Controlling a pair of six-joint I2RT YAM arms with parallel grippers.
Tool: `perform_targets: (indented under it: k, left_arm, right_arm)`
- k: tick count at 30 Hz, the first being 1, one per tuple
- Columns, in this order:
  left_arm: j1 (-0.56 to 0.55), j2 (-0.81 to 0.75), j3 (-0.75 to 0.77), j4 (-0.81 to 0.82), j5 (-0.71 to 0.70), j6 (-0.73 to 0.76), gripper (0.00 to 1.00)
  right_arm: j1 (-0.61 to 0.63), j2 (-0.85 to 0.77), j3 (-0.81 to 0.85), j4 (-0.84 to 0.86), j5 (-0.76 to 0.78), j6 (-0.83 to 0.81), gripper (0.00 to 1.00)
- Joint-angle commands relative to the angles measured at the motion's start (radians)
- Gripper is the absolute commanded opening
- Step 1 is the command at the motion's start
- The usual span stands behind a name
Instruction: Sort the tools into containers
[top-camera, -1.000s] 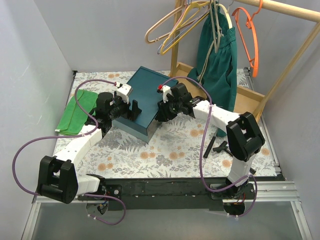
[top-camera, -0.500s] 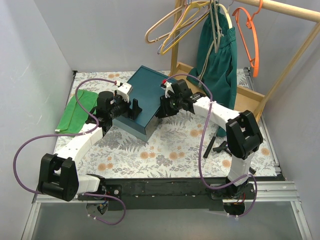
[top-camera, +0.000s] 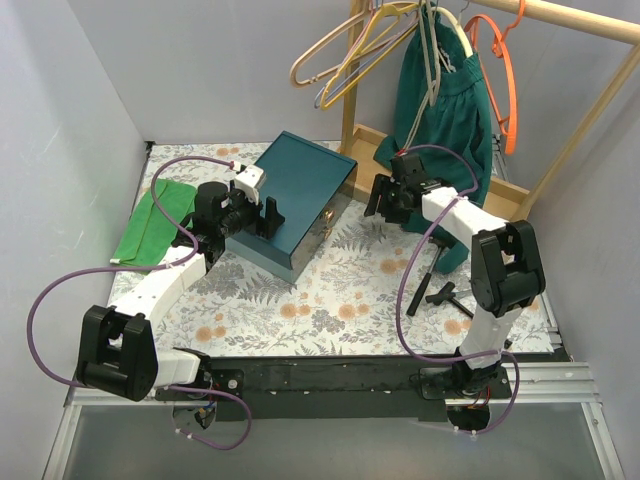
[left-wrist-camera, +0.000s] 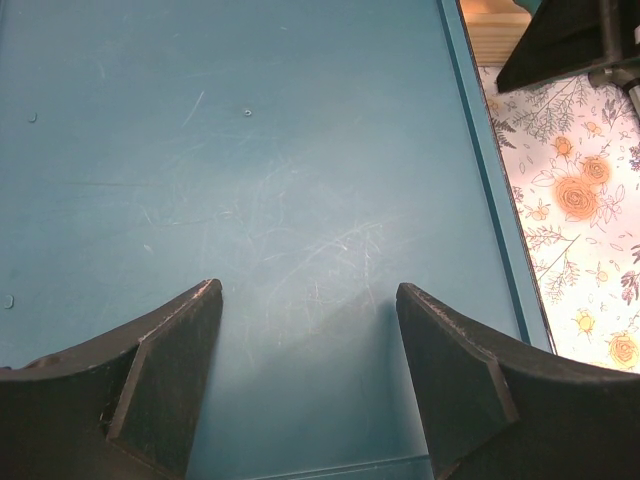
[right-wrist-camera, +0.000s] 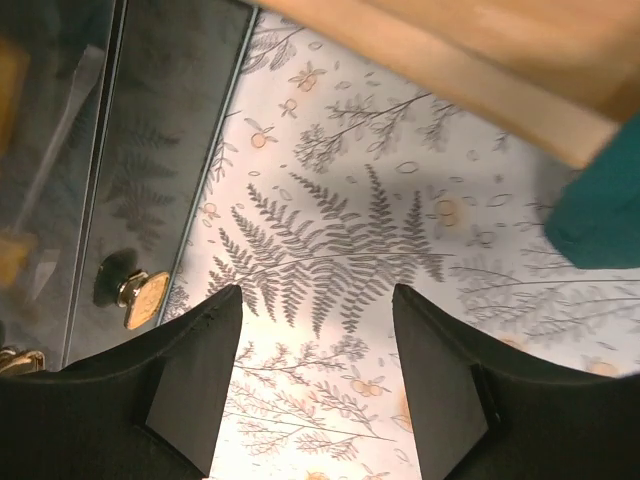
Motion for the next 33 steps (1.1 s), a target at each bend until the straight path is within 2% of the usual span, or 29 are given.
perform_targets:
  k: [1,5,13,33]
  left_arm:
    - [-0.004,0.037,-0.024,-0.153,-0.004,-0.021,0.71]
    - [-0.004,0.032,-0.035,-0.165,-0.007,-0.015,0.71]
    - [-0.004,0.030,-0.041,-0.168,-0.022,-0.004,0.71]
    - [-0.004,0.060,-0.055,-0.133,-0.014,-0.006,0.72]
  right_arm:
    - [0.028,0.054,-0.003,0.076,-0.067,0.050,0.70]
    - [0.032,0.092,0.004,0.148,-0.187,0.072,0.72]
    - [0.054,0.167,0.064,0.201,-0.275,0.106,0.72]
    - [0.108,0.227,0.146,0.162,-0.338,0.101,0.71]
